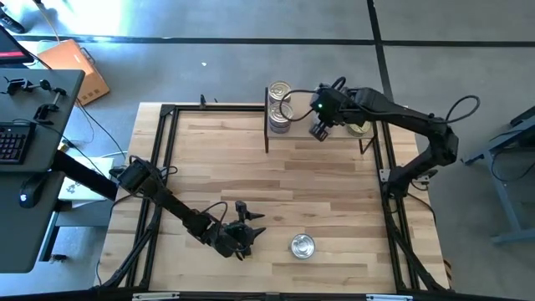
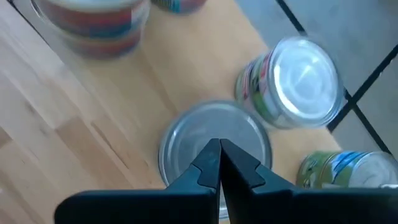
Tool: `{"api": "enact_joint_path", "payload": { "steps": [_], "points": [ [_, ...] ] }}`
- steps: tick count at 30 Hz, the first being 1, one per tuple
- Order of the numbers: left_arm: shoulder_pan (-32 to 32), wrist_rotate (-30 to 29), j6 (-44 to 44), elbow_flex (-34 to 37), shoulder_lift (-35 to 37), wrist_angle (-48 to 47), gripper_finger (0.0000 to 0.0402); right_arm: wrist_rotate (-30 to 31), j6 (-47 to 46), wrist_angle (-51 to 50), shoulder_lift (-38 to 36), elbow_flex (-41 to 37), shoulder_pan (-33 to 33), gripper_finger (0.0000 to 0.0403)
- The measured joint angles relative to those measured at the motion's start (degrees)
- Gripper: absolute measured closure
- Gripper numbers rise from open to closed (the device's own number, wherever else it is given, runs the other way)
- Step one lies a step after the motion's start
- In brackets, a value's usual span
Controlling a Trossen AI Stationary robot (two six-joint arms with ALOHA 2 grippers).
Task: Stack canned seafood by type on shelf
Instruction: Stack the green tuna can on top of the other green tuna can on the shelf
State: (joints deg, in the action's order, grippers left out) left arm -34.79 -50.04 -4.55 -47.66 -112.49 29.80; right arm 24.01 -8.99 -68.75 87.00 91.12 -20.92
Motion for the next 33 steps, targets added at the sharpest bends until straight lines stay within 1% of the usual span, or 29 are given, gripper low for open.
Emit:
{"api": "enact_joint_path", "payload": {
  "steps": [4, 7, 11, 15, 18, 21, 24, 26, 28, 30, 33],
  "points": [
    [0.0, 0.0, 0.0, 0.0, 0.0, 0.0, 0.0184, 0.6, 0.4, 0.8, 0.0, 2.5, 1.4, 0.0403],
    [0.0, 0.0, 0.0, 0.0, 0.0, 0.0, 0.0184, 3.2, -0.2, 4.3, -0.2, 2.0, 5.5, 0.0403],
    [0.0, 0.0, 0.1, 0.0, 0.0, 0.0, 0.0184, 4.7, 2.3, 11.1, -0.3, -1.9, 14.2, 0.0403],
    [0.0, 0.0, 1.5, 0.0, 0.0, 0.0, 0.0184, 4.3, 1.2, 15.8, -0.3, -7.5, 23.5, 0.0403],
    [0.0, 0.9, 2.0, 0.0, 0.0, 0.0, 0.0184, 3.7, -2.7, 18.6, -0.3, -12.9, 31.3, 0.0403],
    [0.7, 2.0, 2.0, 0.0, 0.0, 0.5, 0.0184, 2.3, -10.0, 23.4, -0.3, -19.4, 39.1, 0.0403],
    [1.6, 4.5, 3.3, 0.0, 0.0, 1.0, 0.0184, -1.8, -16.6, 33.5, -0.3, -27.3, 46.1, 0.0403],
    [2.3, 6.9, 4.4, 0.0, 0.0, 1.9, 0.0184, -5.4, -19.7, 44.3, -0.3, -33.0, 50.4, 0.0403],
    [2.6, 9.2, 4.4, 0.0, 0.0, 2.9, 0.0184, -9.0, -20.7, 57.0, 0.0, -38.7, 54.1, 0.0403],
    [2.8, 10.8, 3.4, 0.0, 0.0, 4.1, 0.0184, -10.4, -20.6, 68.4, 1.2, -43.6, 57.5, 0.0403],
    [3.2, 12.0, 1.3, 0.0, 0.0, 5.6, 0.0184, -9.9, -20.8, 78.2, 4.4, -47.9, 60.4, 0.0403]
  ]
}}
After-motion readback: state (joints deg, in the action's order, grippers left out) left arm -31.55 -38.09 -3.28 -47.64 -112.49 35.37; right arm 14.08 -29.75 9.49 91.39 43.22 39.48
